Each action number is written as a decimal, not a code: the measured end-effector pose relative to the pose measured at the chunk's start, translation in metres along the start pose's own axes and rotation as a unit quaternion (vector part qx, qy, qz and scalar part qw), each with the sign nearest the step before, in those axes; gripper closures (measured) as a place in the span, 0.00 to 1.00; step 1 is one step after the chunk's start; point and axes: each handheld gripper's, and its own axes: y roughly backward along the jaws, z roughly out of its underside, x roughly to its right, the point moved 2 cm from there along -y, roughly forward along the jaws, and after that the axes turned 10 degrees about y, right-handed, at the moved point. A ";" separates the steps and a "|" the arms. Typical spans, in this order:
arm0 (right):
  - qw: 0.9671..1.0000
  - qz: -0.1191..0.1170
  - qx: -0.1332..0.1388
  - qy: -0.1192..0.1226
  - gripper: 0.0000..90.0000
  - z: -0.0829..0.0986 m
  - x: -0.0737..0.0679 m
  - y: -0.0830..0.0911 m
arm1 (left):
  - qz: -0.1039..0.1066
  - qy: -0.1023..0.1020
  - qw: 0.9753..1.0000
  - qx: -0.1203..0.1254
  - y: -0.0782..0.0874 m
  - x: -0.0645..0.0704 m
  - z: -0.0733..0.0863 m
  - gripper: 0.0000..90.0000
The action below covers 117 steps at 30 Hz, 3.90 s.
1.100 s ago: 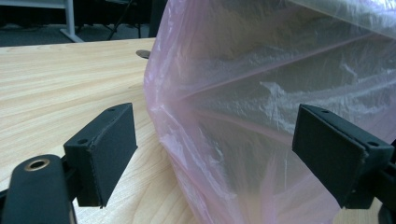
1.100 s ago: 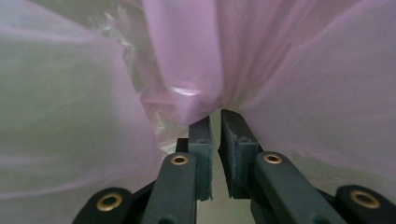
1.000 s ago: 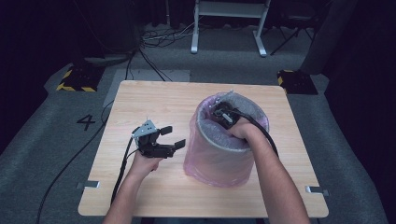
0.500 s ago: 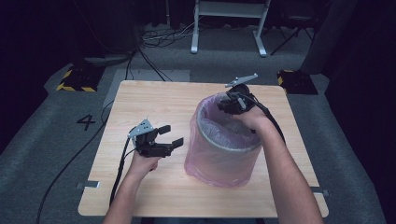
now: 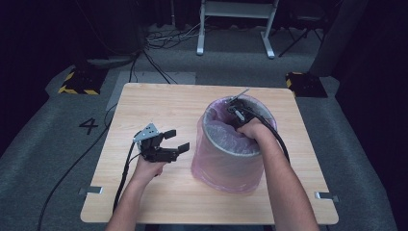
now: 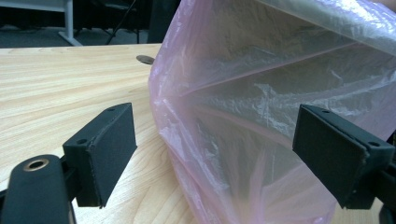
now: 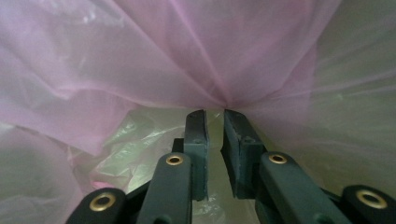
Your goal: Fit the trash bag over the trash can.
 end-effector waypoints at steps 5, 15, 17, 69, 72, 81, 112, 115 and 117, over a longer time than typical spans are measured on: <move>0.998 0.002 0.055 0.003 0.89 -0.009 -0.003 0.022 | -0.001 0.000 1.000 0.000 0.001 0.000 0.000 0.15; 0.991 -0.063 0.086 0.081 0.89 -0.008 -0.032 0.050 | 0.000 0.004 1.000 0.003 0.000 0.001 -0.001 0.15; 0.988 -0.095 0.072 0.099 0.88 -0.003 -0.041 0.043 | 0.002 0.006 1.000 0.003 0.000 0.000 -0.001 0.15; 0.956 -0.020 0.290 0.046 0.66 0.031 0.002 0.147 | -0.010 0.008 1.000 0.003 0.003 -0.002 0.001 0.10; 0.953 -0.006 0.301 0.041 0.44 0.036 0.005 0.151 | -0.009 0.006 1.000 0.003 0.002 -0.001 0.002 0.10; 0.941 0.008 0.337 0.019 0.06 0.049 0.017 0.157 | -0.011 0.007 1.000 -0.001 0.000 -0.001 0.003 0.10; 0.923 0.095 0.363 -0.081 0.00 0.178 0.054 0.150 | -0.030 -0.004 0.999 -0.018 -0.011 0.001 0.009 0.09; 0.925 0.099 0.357 -0.088 0.00 0.192 0.053 0.141 | -0.033 -0.007 0.999 -0.019 -0.011 0.001 0.010 0.09; 0.925 0.100 0.354 -0.095 0.00 0.201 0.052 0.135 | -0.042 -0.013 0.999 -0.018 -0.011 0.001 0.012 0.09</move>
